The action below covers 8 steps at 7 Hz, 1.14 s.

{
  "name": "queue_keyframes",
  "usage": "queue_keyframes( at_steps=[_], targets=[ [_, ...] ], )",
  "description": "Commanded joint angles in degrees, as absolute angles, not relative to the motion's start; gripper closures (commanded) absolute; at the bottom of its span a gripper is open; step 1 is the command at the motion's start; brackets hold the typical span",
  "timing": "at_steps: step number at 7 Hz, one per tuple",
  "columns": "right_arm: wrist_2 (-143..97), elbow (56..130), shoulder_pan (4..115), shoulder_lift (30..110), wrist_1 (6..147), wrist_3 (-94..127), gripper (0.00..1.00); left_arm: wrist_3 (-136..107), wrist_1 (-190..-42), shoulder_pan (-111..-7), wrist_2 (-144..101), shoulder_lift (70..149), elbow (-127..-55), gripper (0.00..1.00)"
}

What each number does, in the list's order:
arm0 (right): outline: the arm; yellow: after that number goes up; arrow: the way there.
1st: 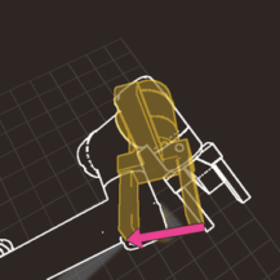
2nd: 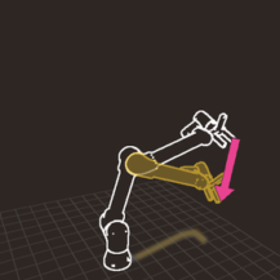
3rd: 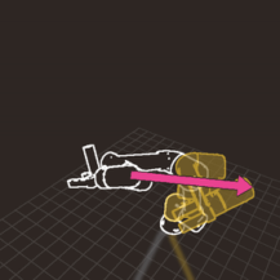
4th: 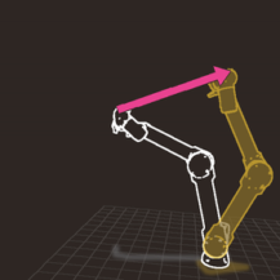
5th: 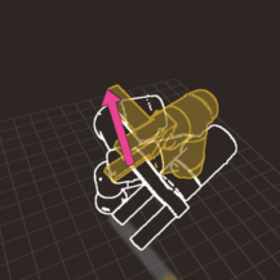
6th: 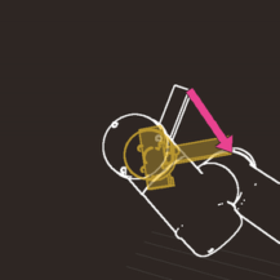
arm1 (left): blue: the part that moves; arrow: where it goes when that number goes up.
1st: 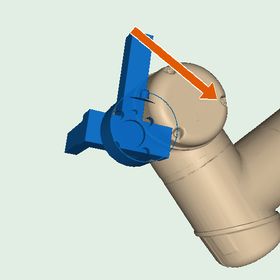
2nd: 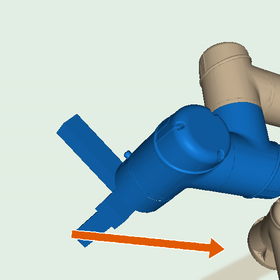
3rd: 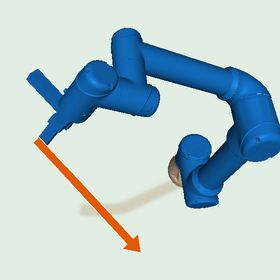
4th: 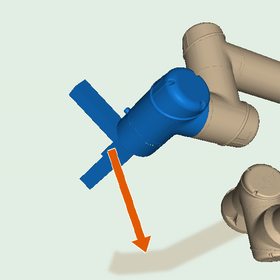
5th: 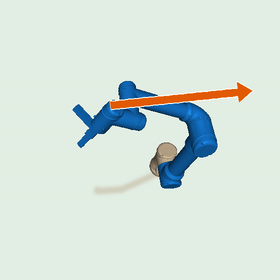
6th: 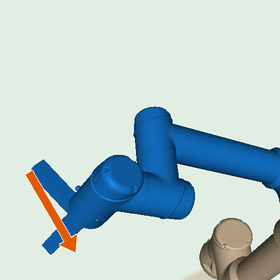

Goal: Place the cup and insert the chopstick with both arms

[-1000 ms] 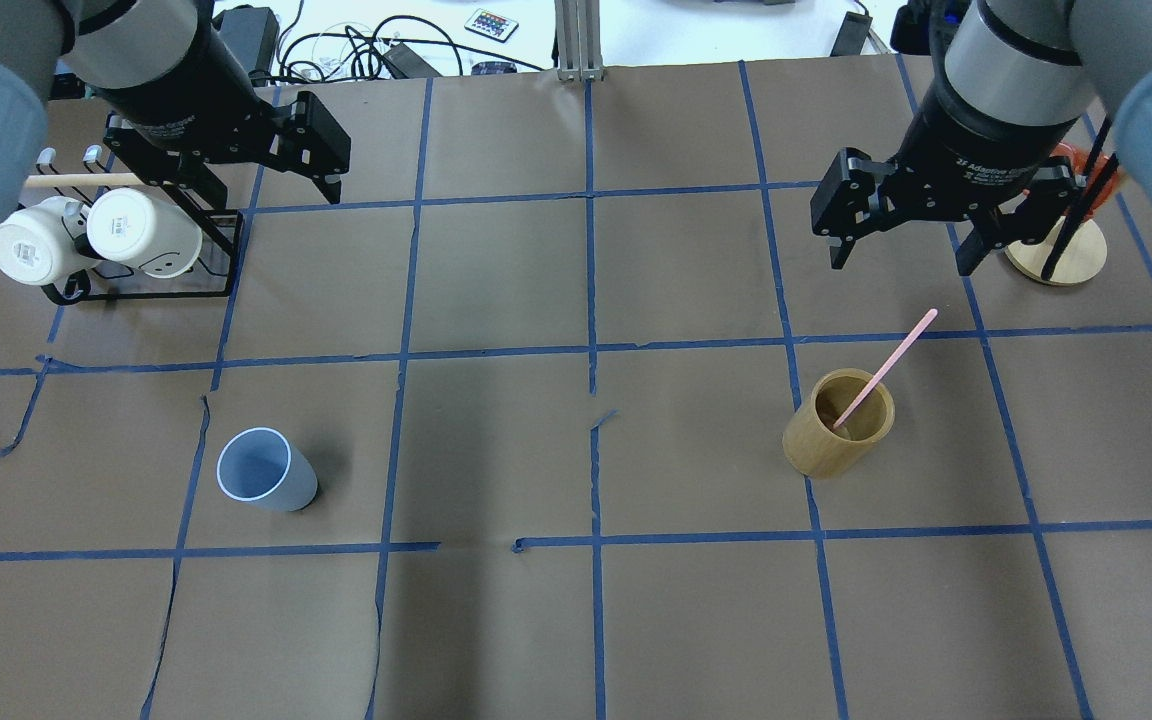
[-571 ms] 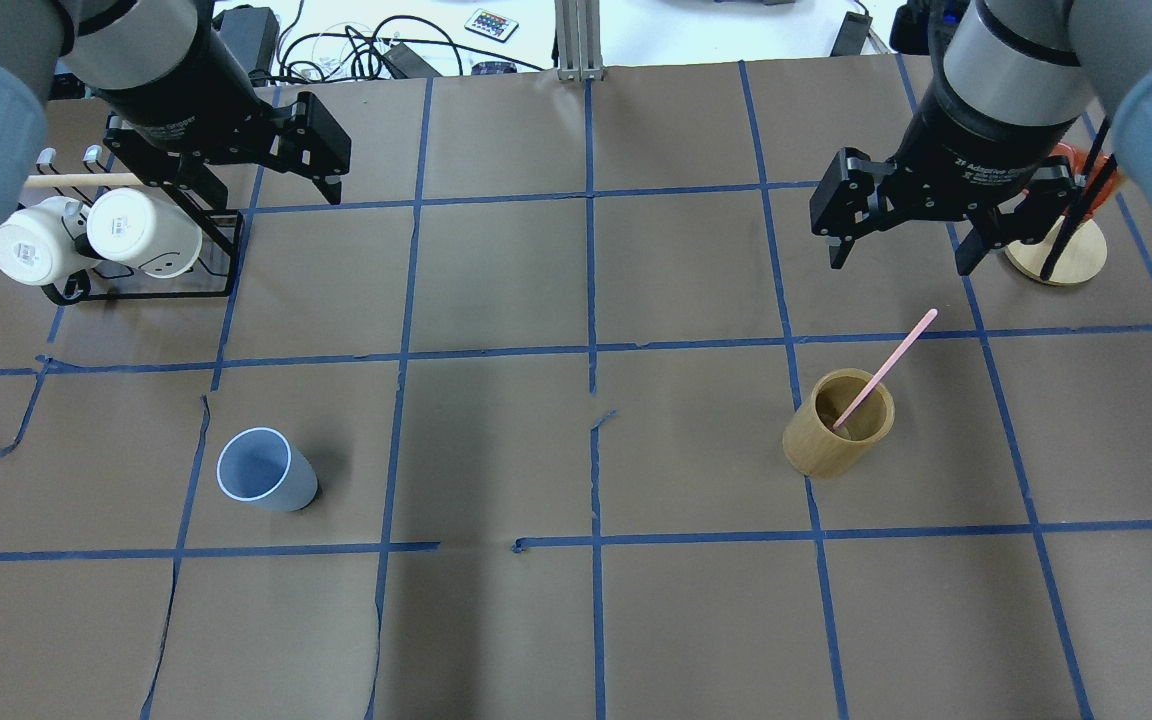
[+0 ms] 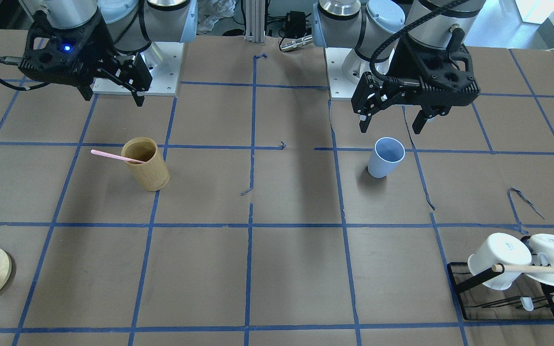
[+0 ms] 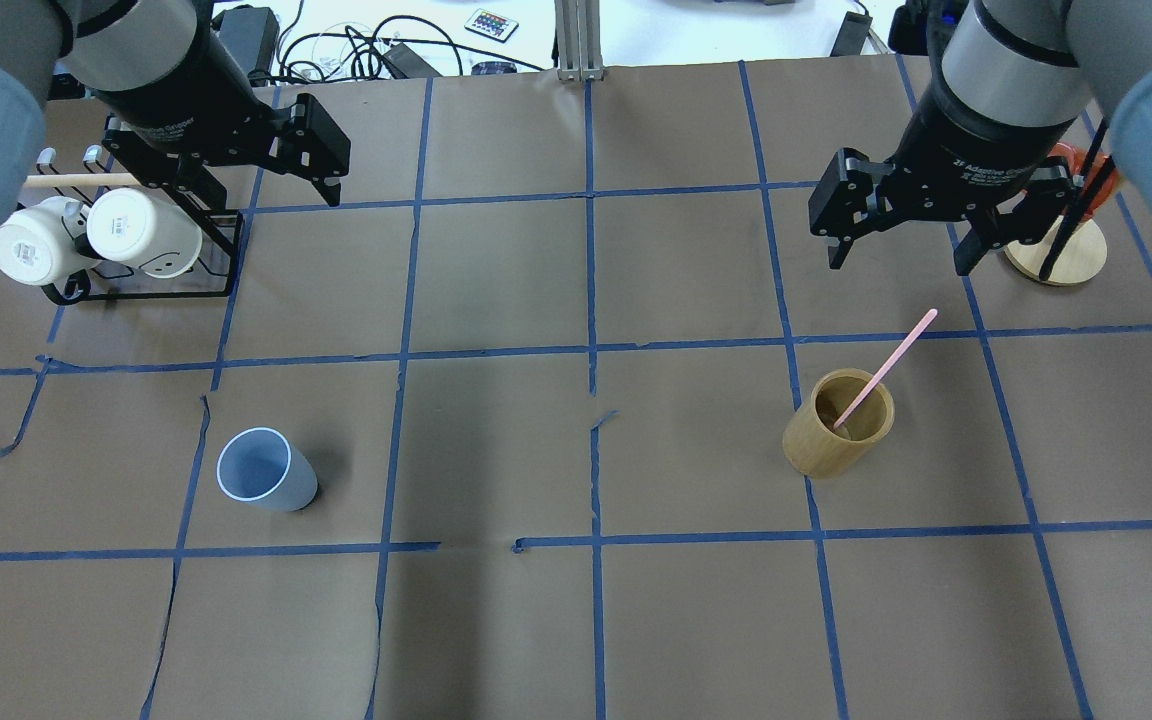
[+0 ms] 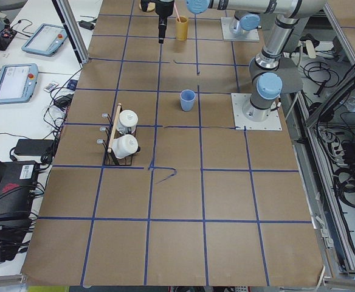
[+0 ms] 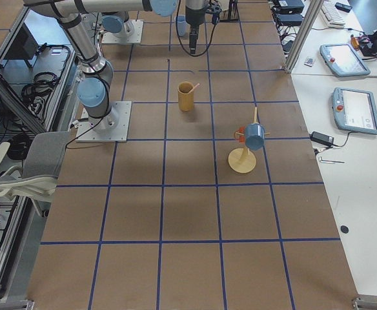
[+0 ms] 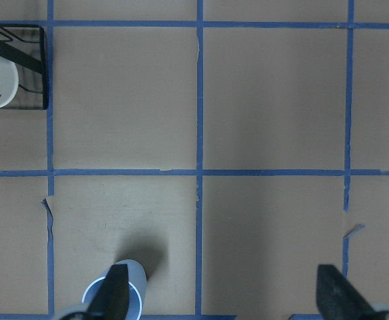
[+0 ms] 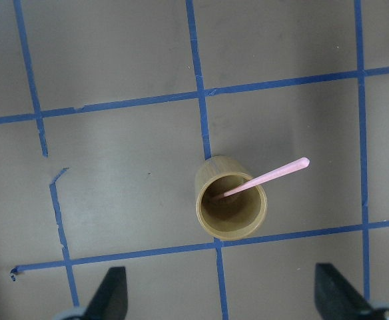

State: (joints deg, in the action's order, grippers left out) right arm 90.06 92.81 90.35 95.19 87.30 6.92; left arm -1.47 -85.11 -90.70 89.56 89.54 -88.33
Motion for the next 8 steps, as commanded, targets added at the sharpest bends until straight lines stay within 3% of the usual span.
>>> queue_keyframes(
  at_steps=[1, 5, 8],
  targets=[
    [90.09, 92.81, 90.44, 95.19, 87.28, 6.77, 0.00, -1.49, -85.25, -90.70, 89.56, 89.56, -88.33, 0.00],
    [92.20, 92.81, 90.44, 95.19, 87.10, 6.76, 0.00, -1.32, -85.25, -90.09, 89.82, 89.74, -88.77, 0.00],
    [92.11, 92.90, 89.83, 93.78, 88.67, 6.85, 0.00, 11.55, -80.88, -86.34, 90.88, 87.37, -96.74, 0.00]
  ],
)
